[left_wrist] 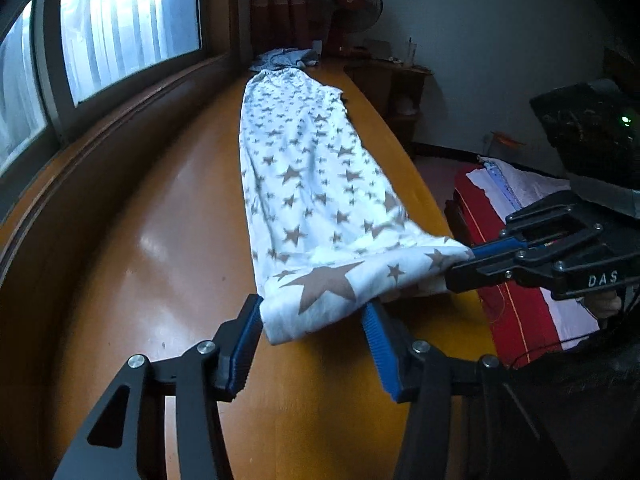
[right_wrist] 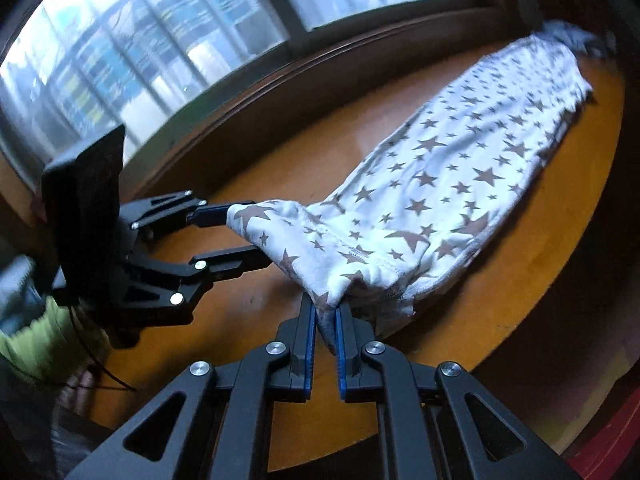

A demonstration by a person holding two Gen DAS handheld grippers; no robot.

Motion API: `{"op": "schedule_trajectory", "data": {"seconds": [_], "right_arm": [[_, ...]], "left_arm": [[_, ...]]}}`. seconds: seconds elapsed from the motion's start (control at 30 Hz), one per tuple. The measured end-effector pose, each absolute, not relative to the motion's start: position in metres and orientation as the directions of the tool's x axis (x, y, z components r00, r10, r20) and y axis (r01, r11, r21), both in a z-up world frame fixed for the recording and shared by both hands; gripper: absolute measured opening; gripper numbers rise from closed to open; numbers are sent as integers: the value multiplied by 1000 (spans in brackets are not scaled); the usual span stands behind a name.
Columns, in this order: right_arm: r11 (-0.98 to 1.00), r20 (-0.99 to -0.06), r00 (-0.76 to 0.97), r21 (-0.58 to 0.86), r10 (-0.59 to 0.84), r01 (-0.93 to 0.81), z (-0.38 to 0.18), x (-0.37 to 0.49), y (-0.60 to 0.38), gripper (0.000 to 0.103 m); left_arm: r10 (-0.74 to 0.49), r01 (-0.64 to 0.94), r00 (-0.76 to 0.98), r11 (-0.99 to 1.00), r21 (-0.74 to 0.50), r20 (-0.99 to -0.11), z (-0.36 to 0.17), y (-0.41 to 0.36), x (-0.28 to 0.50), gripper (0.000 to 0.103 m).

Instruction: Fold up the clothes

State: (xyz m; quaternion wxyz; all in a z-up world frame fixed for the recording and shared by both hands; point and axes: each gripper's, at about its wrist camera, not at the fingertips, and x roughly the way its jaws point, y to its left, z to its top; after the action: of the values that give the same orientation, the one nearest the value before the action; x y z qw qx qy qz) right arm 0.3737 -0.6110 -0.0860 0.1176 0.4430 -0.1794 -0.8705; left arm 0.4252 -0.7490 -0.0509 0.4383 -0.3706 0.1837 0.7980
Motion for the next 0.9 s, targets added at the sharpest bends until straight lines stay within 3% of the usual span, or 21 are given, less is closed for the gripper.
{"op": "schedule_trajectory", "data": {"seconds": [0.33,0.77,0.9], "right_arm": [[-911,-702,-616,409,-356,60,-62,341,-578,9],[-936,-728,-626,353,-280,8,-81,300,-534,10],[-959,-763,-613,283,-204,-33,-91,287,-525,17]], "left_arm": [[535,-804,-411,-594,18,-738,-38,-717,390,48],[506,-799,-416,-601,38,-756,-53,-667,349,48],[483,-794,-402,-608,33,-778,-68,-652,337,48]]}}
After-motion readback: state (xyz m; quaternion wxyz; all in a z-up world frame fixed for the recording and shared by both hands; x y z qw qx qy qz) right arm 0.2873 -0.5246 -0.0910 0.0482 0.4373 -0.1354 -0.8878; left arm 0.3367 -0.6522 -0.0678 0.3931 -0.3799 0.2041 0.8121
